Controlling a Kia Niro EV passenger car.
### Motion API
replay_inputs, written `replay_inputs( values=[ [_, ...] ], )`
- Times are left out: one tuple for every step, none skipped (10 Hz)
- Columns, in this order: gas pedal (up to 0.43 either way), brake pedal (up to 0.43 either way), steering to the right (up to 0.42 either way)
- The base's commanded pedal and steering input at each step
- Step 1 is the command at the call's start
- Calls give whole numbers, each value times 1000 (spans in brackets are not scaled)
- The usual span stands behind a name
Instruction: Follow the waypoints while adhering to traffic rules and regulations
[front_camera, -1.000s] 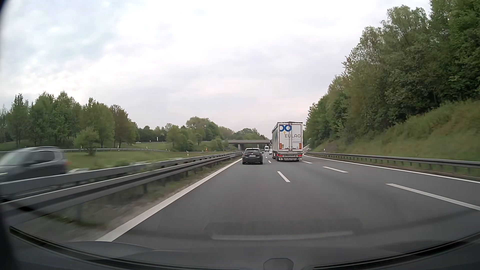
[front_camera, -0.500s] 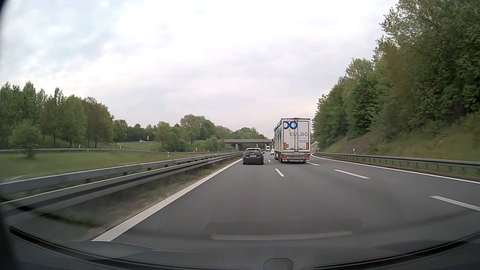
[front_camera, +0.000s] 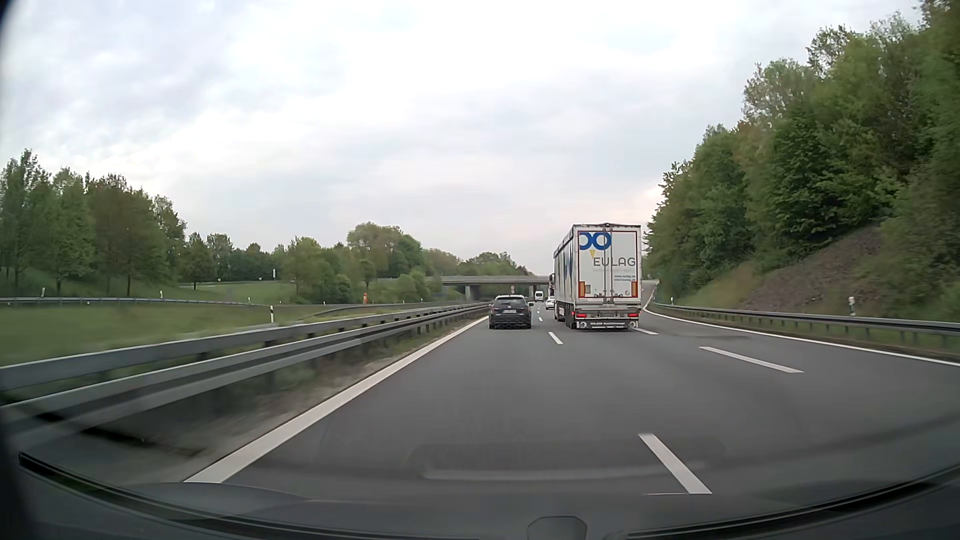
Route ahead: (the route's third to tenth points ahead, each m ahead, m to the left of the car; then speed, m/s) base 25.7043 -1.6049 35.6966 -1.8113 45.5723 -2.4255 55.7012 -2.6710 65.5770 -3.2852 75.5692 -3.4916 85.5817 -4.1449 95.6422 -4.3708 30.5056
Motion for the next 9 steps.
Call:
replay_inputs(
  values=[
    [0,0,1],
    [0,0,1],
    [0,0,1],
    [0,0,1],
    [0,0,1],
    [0,0,2],
    [0,0,3],
    [0,0,3],
    [0,0,3]
  ],
)
